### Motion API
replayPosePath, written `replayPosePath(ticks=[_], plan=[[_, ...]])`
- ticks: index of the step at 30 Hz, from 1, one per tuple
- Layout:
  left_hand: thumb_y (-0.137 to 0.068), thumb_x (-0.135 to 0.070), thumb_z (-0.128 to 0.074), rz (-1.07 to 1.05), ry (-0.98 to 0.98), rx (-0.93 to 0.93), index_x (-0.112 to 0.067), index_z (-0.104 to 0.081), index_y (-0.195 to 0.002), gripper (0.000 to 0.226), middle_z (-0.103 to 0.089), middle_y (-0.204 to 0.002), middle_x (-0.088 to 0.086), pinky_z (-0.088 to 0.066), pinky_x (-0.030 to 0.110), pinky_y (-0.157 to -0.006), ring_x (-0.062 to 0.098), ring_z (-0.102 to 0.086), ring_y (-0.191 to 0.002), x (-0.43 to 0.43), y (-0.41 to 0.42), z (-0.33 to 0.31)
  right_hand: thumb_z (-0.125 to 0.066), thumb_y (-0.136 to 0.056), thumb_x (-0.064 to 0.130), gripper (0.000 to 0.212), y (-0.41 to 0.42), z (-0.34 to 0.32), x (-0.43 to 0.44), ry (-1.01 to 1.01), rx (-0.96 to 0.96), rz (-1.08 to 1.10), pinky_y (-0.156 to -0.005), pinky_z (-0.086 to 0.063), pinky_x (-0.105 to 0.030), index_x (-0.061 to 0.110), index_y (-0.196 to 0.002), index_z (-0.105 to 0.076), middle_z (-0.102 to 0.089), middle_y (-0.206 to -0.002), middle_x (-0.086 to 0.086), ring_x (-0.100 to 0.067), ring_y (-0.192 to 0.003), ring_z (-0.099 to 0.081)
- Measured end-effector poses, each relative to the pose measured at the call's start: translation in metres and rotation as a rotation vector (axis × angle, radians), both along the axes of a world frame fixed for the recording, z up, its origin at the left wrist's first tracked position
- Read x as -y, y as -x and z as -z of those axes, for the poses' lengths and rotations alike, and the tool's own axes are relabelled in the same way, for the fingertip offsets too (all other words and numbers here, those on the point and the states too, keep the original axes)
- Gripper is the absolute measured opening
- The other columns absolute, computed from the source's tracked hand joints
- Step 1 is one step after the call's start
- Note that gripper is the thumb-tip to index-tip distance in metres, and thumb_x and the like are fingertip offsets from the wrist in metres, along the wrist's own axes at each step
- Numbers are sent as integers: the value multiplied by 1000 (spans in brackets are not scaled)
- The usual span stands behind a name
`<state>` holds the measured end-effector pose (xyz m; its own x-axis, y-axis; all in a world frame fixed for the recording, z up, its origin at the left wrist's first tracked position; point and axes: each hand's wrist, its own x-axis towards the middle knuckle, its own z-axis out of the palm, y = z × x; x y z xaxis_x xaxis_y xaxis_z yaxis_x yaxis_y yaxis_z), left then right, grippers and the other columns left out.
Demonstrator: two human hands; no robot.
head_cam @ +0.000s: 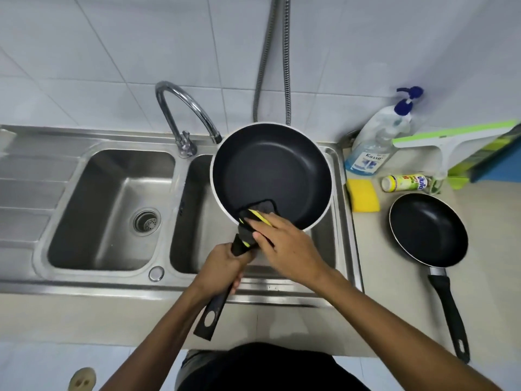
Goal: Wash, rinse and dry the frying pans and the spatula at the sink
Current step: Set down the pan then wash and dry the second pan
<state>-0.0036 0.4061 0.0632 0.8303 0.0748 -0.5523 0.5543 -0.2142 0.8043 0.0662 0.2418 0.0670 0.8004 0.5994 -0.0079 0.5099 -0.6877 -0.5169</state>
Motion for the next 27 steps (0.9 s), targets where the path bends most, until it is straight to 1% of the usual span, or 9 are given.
replayPosePath(ticks=[3,5,7,9,11,16,20,22,27], plan=[[-99,-25,-68,-33,26,3,-11,-46,-70,39,-47,-47,6,-39,27,-42,18,-41,-36,-11,2,-1,-55,-102,27,41,-23,3,57,163,229,-125,-120,-27,-33,27,-143,-57,-54,-149,2,-23,-139,-49],[-101,-27,-66,-19,25,5,-11,-45,-67,43,-46,-44,2,-39,26,-41,16,-40,-34,-15,5,-2,-70,-92,8,43,-61,9,90,205,355,-164,-114,-30,-47,13,-135,-64,-61,-140,-13,-34,-130,-57],[-102,-30,-65,-3,27,11,-12,-44,-65,46,-46,-43,2,-40,26,-42,15,-41,-35,-15,7,-4,-68,-91,-2,47,-108,12,110,216,319,-99,-111,-31,-56,9,-136,-63,-54,-144,-23,-45,-131,-53],[-103,-31,-63,15,29,13,-12,-44,-62,48,-46,-42,2,-40,27,-44,15,-41,-35,-13,10,-6,-56,-101,6,46,-150,7,108,213,241,14,-116,-34,-53,15,-146,-54,-38,-157,-24,-49,-138,-43],[-103,-30,-62,44,31,18,-13,-44,-60,50,-47,-42,3,-40,28,-45,16,-41,-35,-8,14,-9,-48,-105,13,45,-183,1,87,181,205,126,-114,-36,-48,17,-150,-48,-34,-159,-24,-47,-138,-43],[-103,-29,-61,112,38,4,-11,-44,-64,47,-47,-44,6,-39,28,-45,21,-41,-36,1,31,-9,-44,-104,16,45,-213,-6,29,111,156,231,-101,-48,-48,24,-149,-49,-53,-141,-20,-46,-119,-56],[-101,-32,-62,134,18,-31,-12,-44,-74,39,-48,-49,8,-38,27,-42,20,-41,-37,1,44,-2,-44,-103,15,41,-198,-4,-2,106,227,81,-93,-48,-44,23,-141,-58,-63,-128,-17,-46,-106,-60],[-101,-35,-64,188,-20,-46,-13,-43,-69,43,-48,-46,5,-38,26,-42,19,-41,-35,1,45,1,-45,-103,16,40,-182,-9,-25,121,253,-10,-93,-48,-43,23,-140,-59,-64,-126,-14,-42,-107,-60],[-99,-36,-67,259,-16,-84,-15,-43,-62,48,-46,-42,0,-38,27,-42,16,-39,-34,-1,33,6,-39,-96,18,42,-90,2,-67,81,381,-532,-106,-39,-36,16,-125,-69,-68,-125,-5,-28,-112,-62]])
